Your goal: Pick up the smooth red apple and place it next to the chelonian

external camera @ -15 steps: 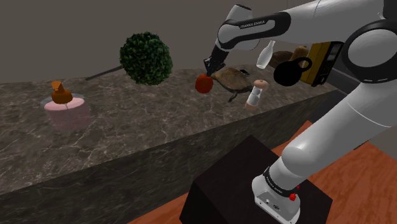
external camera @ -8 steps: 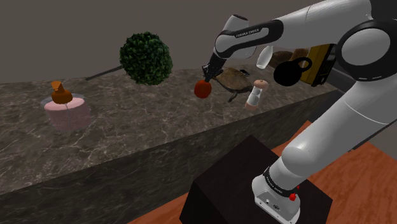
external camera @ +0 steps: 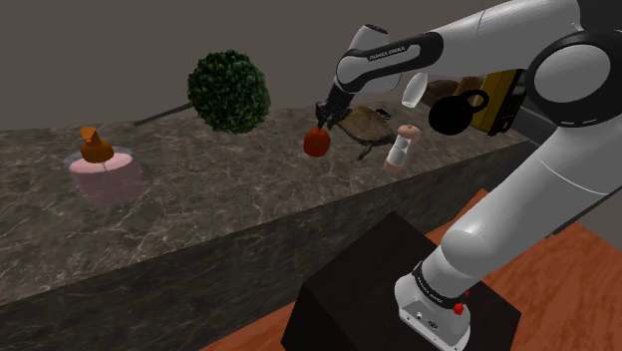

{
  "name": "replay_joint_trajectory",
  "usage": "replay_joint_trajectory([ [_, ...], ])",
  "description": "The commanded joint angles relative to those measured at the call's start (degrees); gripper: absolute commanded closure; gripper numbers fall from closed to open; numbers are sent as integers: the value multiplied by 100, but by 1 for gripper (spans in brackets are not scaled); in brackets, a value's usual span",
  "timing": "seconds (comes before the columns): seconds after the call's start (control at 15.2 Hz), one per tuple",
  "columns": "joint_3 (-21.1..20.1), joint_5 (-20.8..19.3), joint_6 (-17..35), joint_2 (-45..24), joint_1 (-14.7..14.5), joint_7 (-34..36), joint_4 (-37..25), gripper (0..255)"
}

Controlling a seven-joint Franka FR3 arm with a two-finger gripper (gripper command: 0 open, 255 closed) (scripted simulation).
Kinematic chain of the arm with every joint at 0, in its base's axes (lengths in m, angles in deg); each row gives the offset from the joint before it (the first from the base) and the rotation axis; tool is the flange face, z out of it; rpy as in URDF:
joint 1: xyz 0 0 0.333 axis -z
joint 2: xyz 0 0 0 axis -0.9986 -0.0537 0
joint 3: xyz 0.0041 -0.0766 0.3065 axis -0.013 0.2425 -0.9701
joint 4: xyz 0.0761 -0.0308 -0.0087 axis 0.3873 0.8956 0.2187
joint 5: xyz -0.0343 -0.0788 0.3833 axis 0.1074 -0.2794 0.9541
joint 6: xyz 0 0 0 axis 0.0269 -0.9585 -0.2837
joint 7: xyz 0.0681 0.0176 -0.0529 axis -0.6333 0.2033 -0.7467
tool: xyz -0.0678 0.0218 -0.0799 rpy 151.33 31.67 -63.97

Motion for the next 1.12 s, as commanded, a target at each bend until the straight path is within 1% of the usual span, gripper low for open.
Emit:
replay_joint_trajectory([
  [0.0, 0, 0, 0, 1, 0, 0, 0, 0],
  [0.26, 0, 0, 0, 1, 0, 0, 0, 0],
  [0.53, 28, -24, -680, 450, 25, 13, -230, 0],
  [1.06, 28, -24, -679, 449, 25, 12, -230, 0],
])
